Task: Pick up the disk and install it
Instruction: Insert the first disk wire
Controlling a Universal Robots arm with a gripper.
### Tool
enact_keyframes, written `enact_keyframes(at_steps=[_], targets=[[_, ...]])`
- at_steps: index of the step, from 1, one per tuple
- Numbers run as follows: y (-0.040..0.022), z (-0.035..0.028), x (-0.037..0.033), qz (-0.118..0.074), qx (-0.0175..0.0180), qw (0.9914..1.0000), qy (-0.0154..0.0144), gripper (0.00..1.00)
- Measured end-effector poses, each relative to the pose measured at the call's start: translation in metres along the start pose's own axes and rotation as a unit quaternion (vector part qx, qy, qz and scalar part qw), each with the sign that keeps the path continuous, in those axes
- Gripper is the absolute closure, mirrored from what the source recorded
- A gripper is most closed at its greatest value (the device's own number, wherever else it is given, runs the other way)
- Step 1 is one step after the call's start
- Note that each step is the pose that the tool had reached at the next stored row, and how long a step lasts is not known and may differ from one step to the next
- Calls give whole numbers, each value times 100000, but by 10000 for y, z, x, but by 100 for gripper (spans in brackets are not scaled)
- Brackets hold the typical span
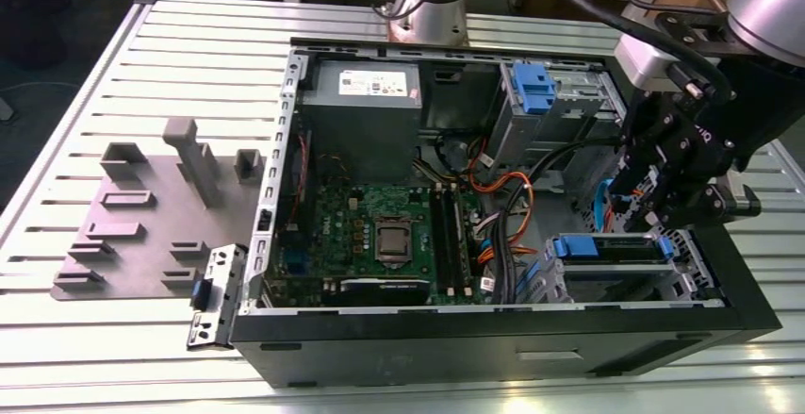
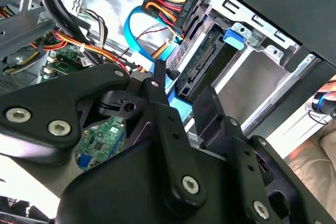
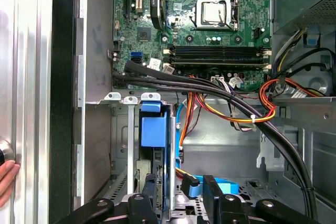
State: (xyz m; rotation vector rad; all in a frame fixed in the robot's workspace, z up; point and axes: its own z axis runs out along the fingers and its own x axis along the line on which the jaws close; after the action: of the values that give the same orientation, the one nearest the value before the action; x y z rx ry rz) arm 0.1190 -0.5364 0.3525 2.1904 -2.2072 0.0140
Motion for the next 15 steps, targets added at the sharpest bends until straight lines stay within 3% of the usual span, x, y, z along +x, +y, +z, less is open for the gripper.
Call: enact_keyframes(at_steps=[8,15], targets=[[43,-1,2,2,160,100000,9,52],[45,-4,1,11,171,100000,6,53]])
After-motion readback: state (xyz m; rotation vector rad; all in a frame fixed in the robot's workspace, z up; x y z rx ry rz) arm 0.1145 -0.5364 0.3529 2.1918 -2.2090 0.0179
